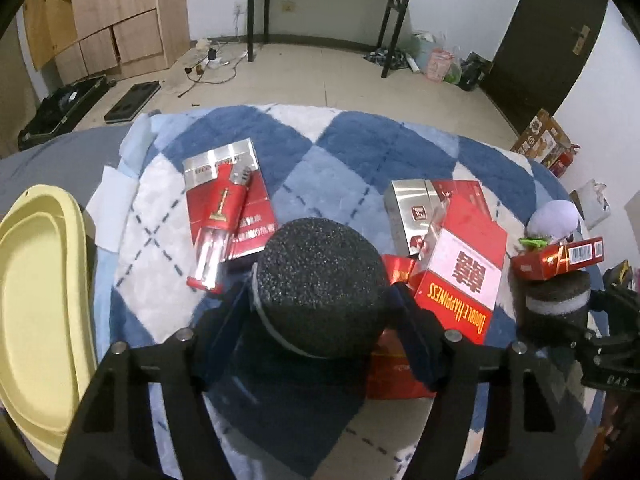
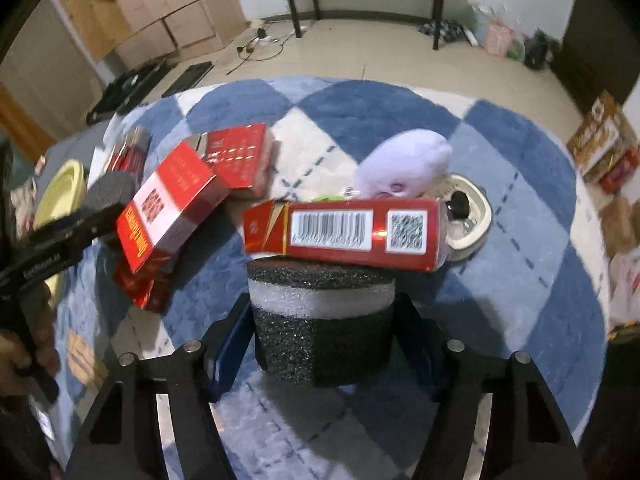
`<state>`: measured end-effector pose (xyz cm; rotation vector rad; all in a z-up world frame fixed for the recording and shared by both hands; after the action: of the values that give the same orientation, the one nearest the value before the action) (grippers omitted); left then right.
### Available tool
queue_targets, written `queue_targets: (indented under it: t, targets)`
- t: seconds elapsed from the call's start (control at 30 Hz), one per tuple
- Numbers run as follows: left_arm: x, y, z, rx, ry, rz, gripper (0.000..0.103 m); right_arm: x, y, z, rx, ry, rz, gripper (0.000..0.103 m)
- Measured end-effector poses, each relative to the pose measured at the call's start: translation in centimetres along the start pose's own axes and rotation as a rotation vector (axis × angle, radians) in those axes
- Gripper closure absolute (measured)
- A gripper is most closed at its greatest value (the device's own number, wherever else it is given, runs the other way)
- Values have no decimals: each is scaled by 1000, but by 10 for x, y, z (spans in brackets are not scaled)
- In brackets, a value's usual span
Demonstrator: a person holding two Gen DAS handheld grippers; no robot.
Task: Organize rigid objects
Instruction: 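Grasp the black foam cylinder with the left tool and lift it, then carry the foam cylinder to the yellow tray and release it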
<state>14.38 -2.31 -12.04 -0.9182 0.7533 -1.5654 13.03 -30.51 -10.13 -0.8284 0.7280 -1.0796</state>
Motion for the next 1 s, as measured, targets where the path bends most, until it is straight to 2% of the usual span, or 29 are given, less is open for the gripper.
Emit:
queue_targets:
  t: [0.13, 0.3, 0.37, 0.47, 0.57, 0.7, 0.73, 0.8, 0.83, 0.87, 1.0]
  targets:
    - [-9, -8, -1, -6, -25, -19, 32, -2, -8, -10, 2, -10, 21, 36]
    - [-32, -43, 10, 35, -60, -22, 32, 2, -34, -20, 31, 1, 38, 36]
    - [-43, -60, 16, 59, -88, -29, 32, -1, -52, -17, 74, -4, 41, 36]
    - [-67, -88, 29, 101, -112, -26, 32, -25, -79, -3, 160, -64, 54, 36]
    - [-106, -111, 42, 127, -167, -7, 32, -70, -108, 17, 248, -132, 112, 36]
    - [-183, -139, 56, 192, -231, 64, 32, -155, -121, 46, 298, -235, 194, 36]
    - [-219, -146, 57, 199, -273, 90, 32, -184, -119, 54, 312, -258, 222, 36]
    - [-251, -148, 53, 201, -327, 108, 32, -223, -111, 63, 328, -286, 255, 36]
    - [-268, -149, 50, 198, -358, 113, 32, -256, -101, 69, 344, -317, 274, 36]
    - [-300, -147, 42, 187, -399, 122, 32, -274, -94, 72, 353, -335, 284, 36]
    - [-342, -131, 30, 170, -406, 159, 32, -341, -50, 72, 351, -368, 315, 36]
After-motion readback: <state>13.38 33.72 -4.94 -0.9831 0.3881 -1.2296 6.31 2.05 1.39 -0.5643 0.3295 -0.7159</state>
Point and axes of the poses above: each gripper's, at about its wrist camera, not at the fingertips, and y roughly the way its jaws point, x to its right, z to its top, the point moved 9 cm from there along y, roughly the way its jaws point, and after that the axes turned 4 degrees about -y, right-handed, at the moved point
